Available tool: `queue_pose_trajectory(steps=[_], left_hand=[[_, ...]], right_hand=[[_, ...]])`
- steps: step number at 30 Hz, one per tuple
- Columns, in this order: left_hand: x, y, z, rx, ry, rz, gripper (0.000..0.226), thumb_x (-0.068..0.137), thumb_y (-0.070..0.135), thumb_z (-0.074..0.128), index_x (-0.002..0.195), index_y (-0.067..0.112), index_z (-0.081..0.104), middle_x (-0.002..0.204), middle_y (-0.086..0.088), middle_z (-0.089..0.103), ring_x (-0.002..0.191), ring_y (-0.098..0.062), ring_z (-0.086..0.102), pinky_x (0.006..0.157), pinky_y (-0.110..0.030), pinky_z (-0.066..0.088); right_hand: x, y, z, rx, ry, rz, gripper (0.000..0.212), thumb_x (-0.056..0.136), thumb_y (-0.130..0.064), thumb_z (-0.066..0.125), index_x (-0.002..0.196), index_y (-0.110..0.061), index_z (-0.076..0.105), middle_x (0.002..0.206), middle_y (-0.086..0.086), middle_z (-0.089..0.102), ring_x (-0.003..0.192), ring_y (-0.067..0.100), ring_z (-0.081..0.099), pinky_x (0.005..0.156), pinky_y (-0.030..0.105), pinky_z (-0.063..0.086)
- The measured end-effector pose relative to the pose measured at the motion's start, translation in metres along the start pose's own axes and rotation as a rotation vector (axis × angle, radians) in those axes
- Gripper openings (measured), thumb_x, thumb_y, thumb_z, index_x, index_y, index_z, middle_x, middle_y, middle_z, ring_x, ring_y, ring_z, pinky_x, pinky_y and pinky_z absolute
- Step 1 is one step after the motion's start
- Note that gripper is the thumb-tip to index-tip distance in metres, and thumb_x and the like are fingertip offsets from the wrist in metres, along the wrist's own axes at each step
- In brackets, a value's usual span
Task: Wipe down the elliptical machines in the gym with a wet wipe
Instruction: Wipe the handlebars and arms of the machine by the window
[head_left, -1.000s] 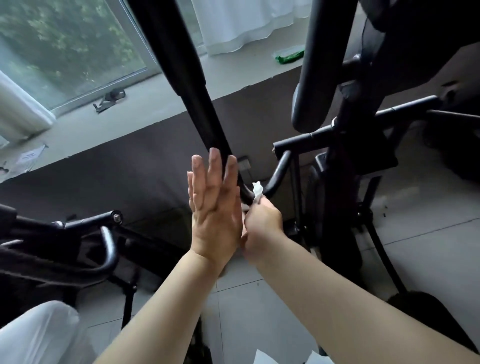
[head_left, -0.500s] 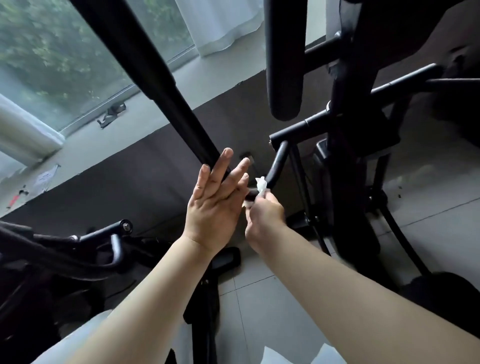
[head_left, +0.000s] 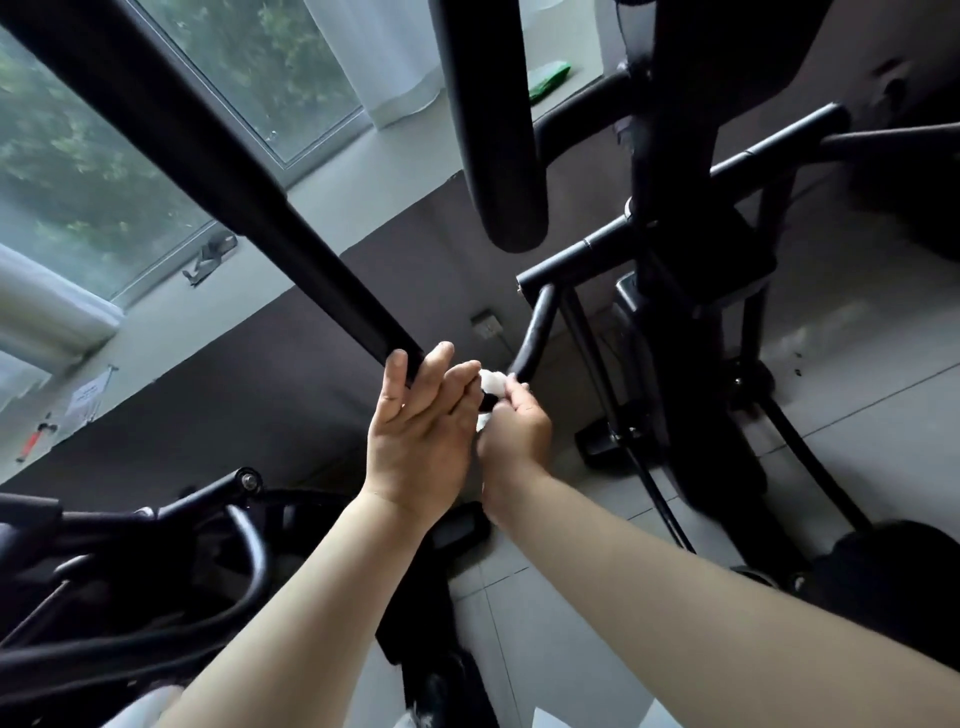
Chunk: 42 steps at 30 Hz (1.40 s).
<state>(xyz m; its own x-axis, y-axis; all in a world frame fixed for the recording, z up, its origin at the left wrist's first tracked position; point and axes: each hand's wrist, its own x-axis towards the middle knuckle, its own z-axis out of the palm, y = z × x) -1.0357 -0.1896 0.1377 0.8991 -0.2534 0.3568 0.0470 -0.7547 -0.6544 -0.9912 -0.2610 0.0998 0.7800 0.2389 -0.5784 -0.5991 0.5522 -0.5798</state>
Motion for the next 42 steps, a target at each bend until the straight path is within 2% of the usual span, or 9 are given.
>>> queue_pose_trajectory(steps=[7,11,14,18,21,26,34,38,42], left_hand=[[0.002,0.006,-0.002,-0.030,-0.015,-0.056,0.041,0.090,0.030,0.045,0.110,0.015,0.078,0.123,0.008,0.071,0.135,-0.021,0.039,0.125,-0.043,-0.016],[0.002,0.010,-0.002,-0.005,-0.053,-0.066,0.042,0.087,0.031,0.046,0.112,0.017,0.078,0.125,0.010,0.070,0.137,-0.021,0.037,0.124,-0.044,-0.018],[0.000,0.011,0.003,0.007,-0.026,-0.066,0.031,0.084,0.028,0.069,0.111,0.016,0.077,0.124,0.009,0.069,0.137,-0.021,0.038,0.125,-0.043,-0.017],[0.001,0.013,0.006,0.020,0.016,-0.082,0.028,0.090,0.022,0.059,0.111,0.017,0.077,0.121,0.010,0.070,0.134,-0.021,0.041,0.126,-0.045,-0.013],[0.000,0.013,0.009,0.031,0.026,-0.078,0.025,0.089,0.020,0.066,0.112,0.017,0.077,0.122,0.010,0.070,0.134,-0.021,0.042,0.126,-0.045,-0.013],[-0.001,0.017,0.010,0.023,0.011,-0.099,0.026,0.084,0.020,0.075,0.109,0.017,0.078,0.122,0.009,0.071,0.134,-0.022,0.042,0.126,-0.044,-0.014],[-0.001,0.023,0.013,0.037,-0.002,-0.118,0.031,0.083,0.021,0.067,0.112,0.016,0.077,0.123,0.010,0.069,0.132,-0.021,0.041,0.125,-0.043,-0.016],[0.000,0.027,0.015,0.056,-0.009,-0.124,0.031,0.080,0.022,0.080,0.110,0.019,0.077,0.118,0.011,0.070,0.127,-0.021,0.043,0.126,-0.045,-0.014],[0.002,0.026,0.015,0.026,0.008,-0.131,0.036,0.076,0.022,0.083,0.111,0.016,0.077,0.116,0.008,0.071,0.123,-0.023,0.045,0.126,-0.044,-0.013]], right_hand=[[0.009,0.011,-0.005,-0.134,-0.072,-0.114,0.032,0.109,-0.026,0.043,0.127,-0.021,0.069,0.150,-0.005,0.053,0.138,0.001,0.042,0.119,0.026,0.032],[0.008,0.022,-0.009,-0.234,-0.166,-0.193,0.040,0.090,-0.057,0.041,0.103,-0.032,0.070,0.134,-0.005,0.065,0.145,0.013,0.041,0.119,0.037,0.034],[0.010,0.022,-0.019,-0.291,-0.153,-0.275,0.030,0.108,-0.027,0.041,0.111,-0.035,0.070,0.124,-0.025,0.067,0.132,-0.005,0.049,0.115,0.021,0.032],[0.033,0.023,-0.022,-0.304,-0.073,-0.305,0.041,0.107,-0.001,0.037,0.145,-0.004,0.052,0.160,0.008,0.037,0.150,0.011,0.029,0.117,0.012,0.019],[0.038,0.024,-0.023,-0.275,-0.042,-0.355,0.034,0.109,-0.008,0.040,0.141,-0.003,0.052,0.138,-0.017,0.050,0.120,-0.023,0.044,0.097,-0.002,0.030],[0.041,0.015,-0.025,-0.167,-0.011,-0.374,0.014,0.106,-0.007,0.050,0.113,0.004,0.056,0.095,-0.009,0.057,0.080,-0.015,0.062,0.075,0.007,0.047],[0.046,0.015,-0.033,-0.414,-0.087,-0.361,0.028,0.108,-0.021,0.048,0.116,0.002,0.061,0.102,-0.010,0.049,0.089,-0.005,0.060,0.080,0.008,0.045],[0.058,0.003,-0.037,-0.672,-0.112,-0.467,0.031,0.105,-0.010,0.047,0.130,-0.002,0.065,0.109,0.005,0.044,0.102,0.025,0.057,0.102,0.033,0.046],[0.043,0.003,-0.043,-0.619,-0.236,-0.498,0.033,0.103,-0.007,0.050,0.131,-0.014,0.067,0.103,0.000,0.043,0.089,0.004,0.055,0.091,0.018,0.045]])
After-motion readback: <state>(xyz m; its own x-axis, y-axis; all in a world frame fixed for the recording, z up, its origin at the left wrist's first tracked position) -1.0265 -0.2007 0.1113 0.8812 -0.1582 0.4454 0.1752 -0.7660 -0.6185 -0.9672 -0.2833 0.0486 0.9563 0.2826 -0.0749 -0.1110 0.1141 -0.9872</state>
